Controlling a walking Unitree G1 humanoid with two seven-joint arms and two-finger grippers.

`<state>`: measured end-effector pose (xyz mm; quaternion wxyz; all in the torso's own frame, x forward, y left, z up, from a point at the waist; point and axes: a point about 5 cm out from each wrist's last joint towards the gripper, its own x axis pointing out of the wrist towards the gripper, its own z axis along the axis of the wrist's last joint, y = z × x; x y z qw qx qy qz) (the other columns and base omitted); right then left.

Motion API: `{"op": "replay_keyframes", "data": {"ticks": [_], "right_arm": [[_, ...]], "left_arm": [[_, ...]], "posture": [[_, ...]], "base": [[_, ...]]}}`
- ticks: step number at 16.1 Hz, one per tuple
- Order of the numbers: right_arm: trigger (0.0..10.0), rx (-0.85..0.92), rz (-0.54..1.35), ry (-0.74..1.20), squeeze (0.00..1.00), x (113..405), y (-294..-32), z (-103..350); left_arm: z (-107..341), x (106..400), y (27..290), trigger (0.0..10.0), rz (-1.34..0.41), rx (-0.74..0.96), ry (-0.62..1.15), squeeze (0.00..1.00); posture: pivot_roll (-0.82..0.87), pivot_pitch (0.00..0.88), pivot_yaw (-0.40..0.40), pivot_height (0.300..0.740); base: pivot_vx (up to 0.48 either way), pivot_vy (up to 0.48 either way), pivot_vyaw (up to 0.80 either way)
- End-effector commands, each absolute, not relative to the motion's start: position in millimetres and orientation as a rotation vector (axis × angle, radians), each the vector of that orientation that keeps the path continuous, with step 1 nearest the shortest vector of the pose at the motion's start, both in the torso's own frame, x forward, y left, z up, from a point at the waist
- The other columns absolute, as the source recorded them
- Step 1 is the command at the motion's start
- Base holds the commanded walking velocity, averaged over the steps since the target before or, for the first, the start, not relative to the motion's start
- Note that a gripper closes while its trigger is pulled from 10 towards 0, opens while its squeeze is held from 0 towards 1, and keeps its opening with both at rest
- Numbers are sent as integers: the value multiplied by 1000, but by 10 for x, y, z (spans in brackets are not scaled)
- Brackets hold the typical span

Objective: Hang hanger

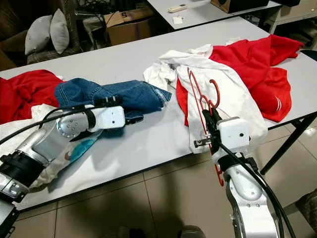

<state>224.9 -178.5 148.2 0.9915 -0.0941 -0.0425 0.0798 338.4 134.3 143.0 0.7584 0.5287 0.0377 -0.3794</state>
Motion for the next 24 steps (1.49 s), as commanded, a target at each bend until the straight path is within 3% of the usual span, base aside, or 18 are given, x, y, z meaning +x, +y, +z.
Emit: {"op": "replay_keyframes", "data": {"ticks": [1,8,11,15,19,22,24], "right_arm": [[10000,-186,165,-100,0,2268,-1757,1501],[10000,-195,175,-108,0,2289,-1758,1513],[10000,-200,188,-103,0,2289,-1765,1503],[10000,-207,213,-100,0,2305,-1754,1505],[10000,-212,227,-98,0,2327,-1756,1510],[10000,-213,226,-100,0,2343,-1763,1523],[10000,-211,215,-105,0,2350,-1773,1538]], "left_arm": [[1525,3432,1384,0,-788,1138,69,0],[1518,3434,1411,0,-762,1038,72,0],[1474,3362,1375,0,-780,886,61,0],[1445,3290,1409,0,-777,899,55,0],[1491,3289,1422,0,-744,782,47,0],[1739,3293,1211,0,-752,382,-28,0],[2084,3296,1044,0,-782,9,-131,0]], "posture": [[-173,0,128,740],[-177,0,121,740],[-172,0,103,740],[-160,0,80,740],[-149,0,65,740],[-143,0,54,740],[-147,0,57,740]], "base": [[0,0,0],[0,0,0],[0,0,0],[0,0,0],[0,0,0],[0,0,0],[0,0,0]]}}
